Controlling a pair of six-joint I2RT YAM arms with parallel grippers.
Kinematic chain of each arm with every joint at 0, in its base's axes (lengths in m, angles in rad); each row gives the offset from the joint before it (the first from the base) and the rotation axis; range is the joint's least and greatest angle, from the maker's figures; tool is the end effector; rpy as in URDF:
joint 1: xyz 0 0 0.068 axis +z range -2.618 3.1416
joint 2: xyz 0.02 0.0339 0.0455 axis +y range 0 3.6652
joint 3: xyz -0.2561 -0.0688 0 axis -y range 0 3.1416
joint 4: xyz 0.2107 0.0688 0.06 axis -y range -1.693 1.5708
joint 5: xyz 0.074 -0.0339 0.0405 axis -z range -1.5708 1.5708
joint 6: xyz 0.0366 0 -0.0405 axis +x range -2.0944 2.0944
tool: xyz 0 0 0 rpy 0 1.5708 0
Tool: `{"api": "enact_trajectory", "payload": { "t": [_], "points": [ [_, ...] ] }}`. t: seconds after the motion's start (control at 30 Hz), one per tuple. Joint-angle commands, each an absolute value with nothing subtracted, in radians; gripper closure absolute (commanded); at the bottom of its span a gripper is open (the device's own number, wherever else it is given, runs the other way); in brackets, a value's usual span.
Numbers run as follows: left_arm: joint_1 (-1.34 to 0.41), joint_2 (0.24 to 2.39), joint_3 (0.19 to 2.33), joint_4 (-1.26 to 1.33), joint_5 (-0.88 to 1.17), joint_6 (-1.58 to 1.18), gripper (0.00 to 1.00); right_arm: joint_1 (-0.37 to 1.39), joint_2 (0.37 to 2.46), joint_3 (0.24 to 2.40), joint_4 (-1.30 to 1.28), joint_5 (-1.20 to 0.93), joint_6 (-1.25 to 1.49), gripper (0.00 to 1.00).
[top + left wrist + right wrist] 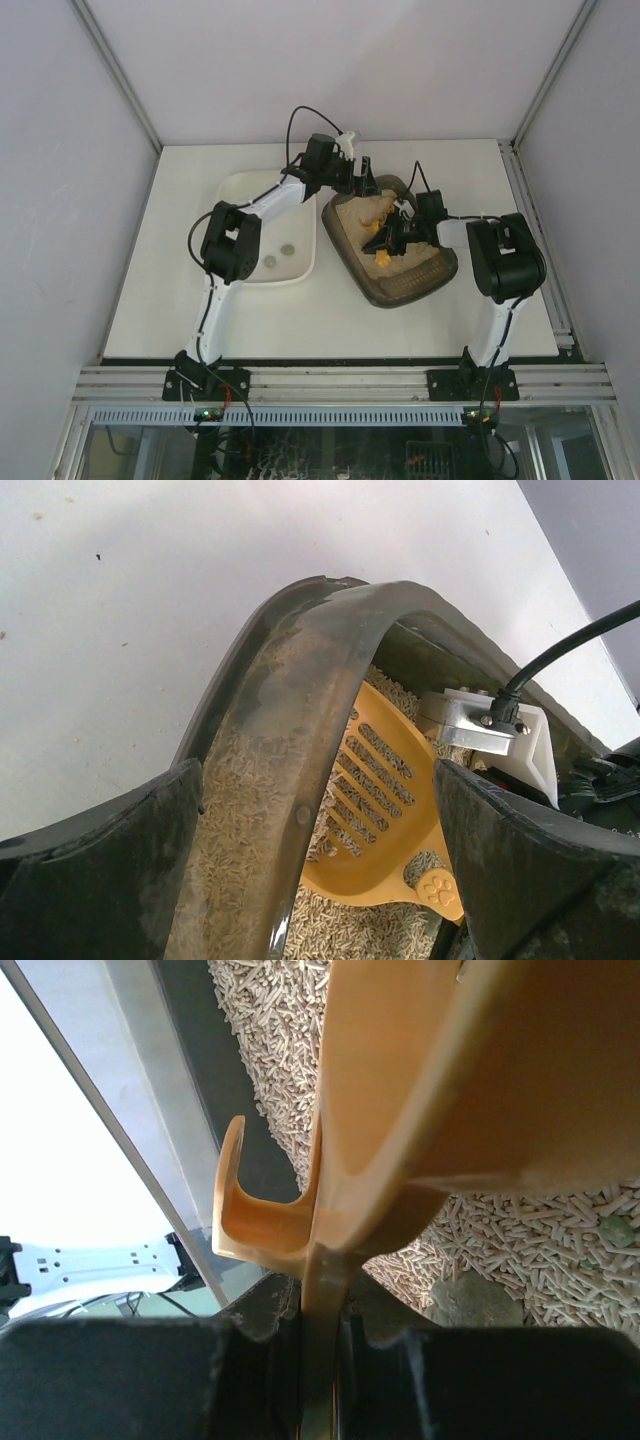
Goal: Clean the litter box
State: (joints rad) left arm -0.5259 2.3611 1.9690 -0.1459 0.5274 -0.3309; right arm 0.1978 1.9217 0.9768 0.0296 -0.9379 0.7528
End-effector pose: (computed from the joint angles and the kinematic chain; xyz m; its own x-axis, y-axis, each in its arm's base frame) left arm 0.4321 -0.2721 0.2145 -0.6815 0.0710 -0.7284 0.6198 0.5852 -0.5229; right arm 0.3260 0.0954 0.1426 -0.9762 0.2168 -0.0078 0.0949 0.4593 0.8832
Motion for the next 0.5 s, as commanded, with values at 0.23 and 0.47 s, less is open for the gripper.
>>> {"api": "enact_trajectory", "payload": {
  "t": [0.23,0.47],
  "points": [
    [-0.51,2.296,1.974,-0.203,0.602,-0.44,0.0,0.181,1.879,0.99,-0.028,-0.901,0.684,1.0],
    [-0.511,2.314,1.976,-0.196,0.626,-0.471,0.0,0.195,1.887,1.1,-0.151,-0.779,0.782,1.0]
  ]
}}
